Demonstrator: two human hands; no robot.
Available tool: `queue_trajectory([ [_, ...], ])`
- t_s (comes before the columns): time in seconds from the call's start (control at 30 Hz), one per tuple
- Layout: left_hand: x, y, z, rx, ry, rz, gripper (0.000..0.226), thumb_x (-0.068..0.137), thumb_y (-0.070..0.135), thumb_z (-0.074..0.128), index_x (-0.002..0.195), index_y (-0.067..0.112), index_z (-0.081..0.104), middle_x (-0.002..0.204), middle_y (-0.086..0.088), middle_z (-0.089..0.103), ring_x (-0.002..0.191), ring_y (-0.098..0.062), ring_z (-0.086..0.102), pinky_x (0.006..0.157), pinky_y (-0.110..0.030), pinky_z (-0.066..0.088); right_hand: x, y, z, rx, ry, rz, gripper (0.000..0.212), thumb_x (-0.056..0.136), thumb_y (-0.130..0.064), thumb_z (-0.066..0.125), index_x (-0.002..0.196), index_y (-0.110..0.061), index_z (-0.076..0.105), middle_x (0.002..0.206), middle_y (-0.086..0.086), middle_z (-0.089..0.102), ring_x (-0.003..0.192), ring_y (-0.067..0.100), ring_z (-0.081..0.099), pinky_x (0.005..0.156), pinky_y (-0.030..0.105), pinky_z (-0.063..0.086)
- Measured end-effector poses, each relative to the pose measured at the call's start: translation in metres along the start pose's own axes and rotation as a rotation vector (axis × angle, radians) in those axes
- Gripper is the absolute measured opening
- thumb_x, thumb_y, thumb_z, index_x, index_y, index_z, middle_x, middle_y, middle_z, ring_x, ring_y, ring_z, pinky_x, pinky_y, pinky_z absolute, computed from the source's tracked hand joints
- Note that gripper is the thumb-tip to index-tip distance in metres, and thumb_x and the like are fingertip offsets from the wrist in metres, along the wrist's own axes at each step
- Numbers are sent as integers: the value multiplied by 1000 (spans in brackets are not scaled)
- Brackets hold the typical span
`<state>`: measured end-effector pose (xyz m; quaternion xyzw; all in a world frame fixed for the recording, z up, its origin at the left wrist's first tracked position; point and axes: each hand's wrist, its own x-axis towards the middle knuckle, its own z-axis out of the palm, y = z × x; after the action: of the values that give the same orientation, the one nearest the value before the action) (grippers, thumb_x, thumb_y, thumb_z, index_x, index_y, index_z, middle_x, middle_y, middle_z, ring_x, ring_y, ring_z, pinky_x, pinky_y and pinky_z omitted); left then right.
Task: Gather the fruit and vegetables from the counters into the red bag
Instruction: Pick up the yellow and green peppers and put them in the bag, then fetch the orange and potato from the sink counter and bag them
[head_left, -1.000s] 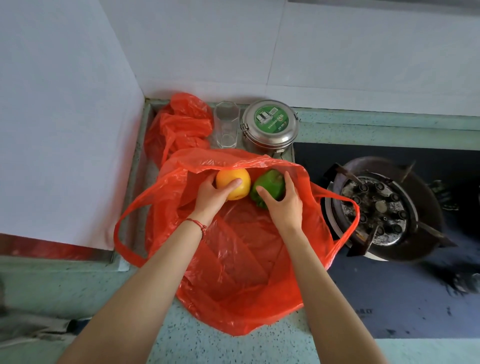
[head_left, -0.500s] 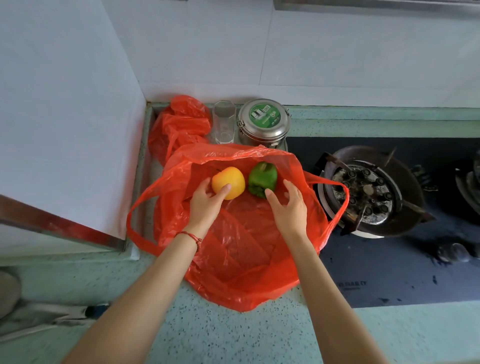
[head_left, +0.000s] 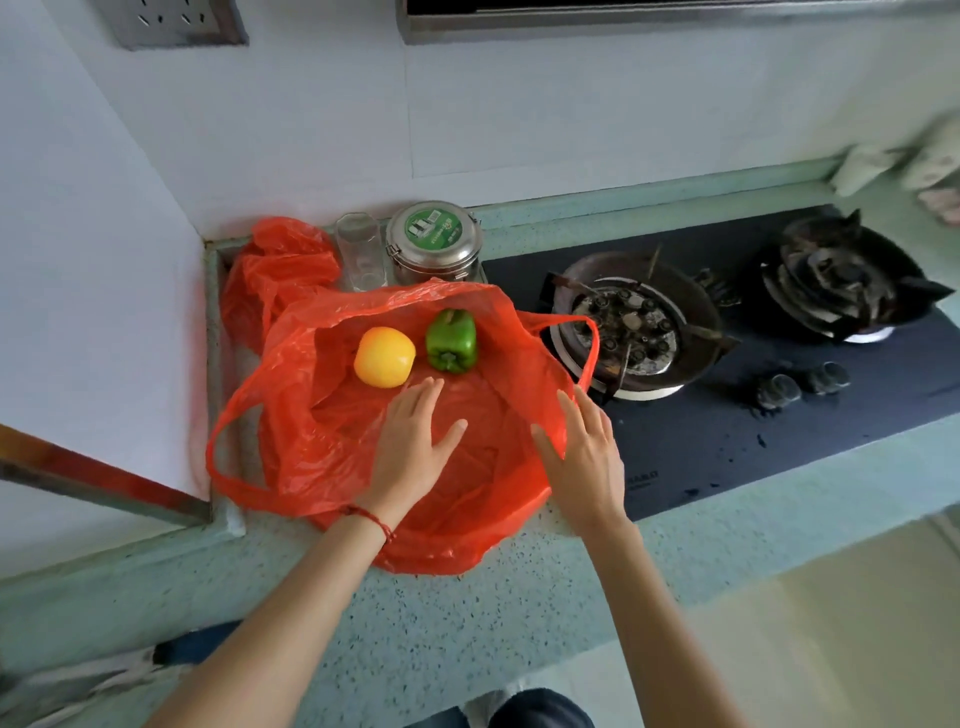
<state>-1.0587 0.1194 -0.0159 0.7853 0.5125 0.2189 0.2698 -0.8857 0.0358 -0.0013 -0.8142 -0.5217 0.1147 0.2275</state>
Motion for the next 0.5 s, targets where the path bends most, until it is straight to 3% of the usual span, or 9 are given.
queue_trajectory([
  [0.13,-3,24,18,144,-102,176,54,87,38,49,127,1,50,129,-20,54,123,-36,47,102,-46,42,-25,31,-14,-107,21,102,57,92,-41,50,138,-10,40,149,12,35,139,28,28,107,46,33],
  [0.23,-5,46,33,227,-169,293,60,84,45,38,125,3,53,127,-18,57,119,-36,51,98,-46,43,-45,57,-27,-172,99,165,55,89,-37,57,133,-6,47,143,17,43,134,33,37,102,48,39],
  [0.4,-12,93,66,244,-252,469,58,83,43,40,121,2,56,123,-17,60,115,-35,55,95,-46,46,-84,98,-56,-177,172,310,54,92,-38,52,137,-9,43,147,13,38,137,30,33,107,43,34],
  [0.5,-22,129,90,246,-313,556,59,82,42,39,120,1,57,123,-19,60,115,-37,56,94,-47,46,-114,126,-74,-196,259,372,52,90,-37,55,131,-7,49,140,17,47,131,34,43,102,46,39],
])
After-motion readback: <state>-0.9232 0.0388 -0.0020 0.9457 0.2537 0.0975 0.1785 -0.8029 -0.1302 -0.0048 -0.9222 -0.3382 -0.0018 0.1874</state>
